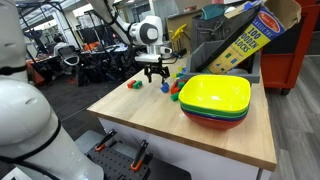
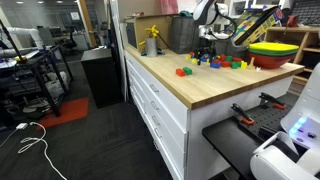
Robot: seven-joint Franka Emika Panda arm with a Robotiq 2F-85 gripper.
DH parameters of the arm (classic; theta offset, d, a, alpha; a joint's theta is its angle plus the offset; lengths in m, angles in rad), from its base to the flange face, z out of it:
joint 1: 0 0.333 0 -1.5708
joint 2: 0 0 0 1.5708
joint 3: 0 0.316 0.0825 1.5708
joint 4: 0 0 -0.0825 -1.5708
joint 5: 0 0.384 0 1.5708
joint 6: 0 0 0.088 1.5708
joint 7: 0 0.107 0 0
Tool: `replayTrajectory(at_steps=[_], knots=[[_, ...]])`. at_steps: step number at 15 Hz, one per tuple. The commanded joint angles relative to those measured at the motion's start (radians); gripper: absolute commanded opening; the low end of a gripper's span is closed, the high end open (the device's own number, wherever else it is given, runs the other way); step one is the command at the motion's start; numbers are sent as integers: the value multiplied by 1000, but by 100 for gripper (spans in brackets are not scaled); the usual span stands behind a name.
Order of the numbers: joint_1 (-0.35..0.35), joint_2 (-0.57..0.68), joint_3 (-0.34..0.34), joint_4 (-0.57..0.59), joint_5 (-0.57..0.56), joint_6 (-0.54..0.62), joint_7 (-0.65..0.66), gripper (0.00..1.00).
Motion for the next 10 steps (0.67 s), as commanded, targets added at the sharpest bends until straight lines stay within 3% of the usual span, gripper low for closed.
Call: replayTrajectory(at_steps=[1, 6, 10], knots=[[9, -4, 17, -9, 25, 16, 15, 100], [15, -12, 43, -11, 71, 19, 5, 100], [8, -27, 20, -6, 56, 42, 25, 100]])
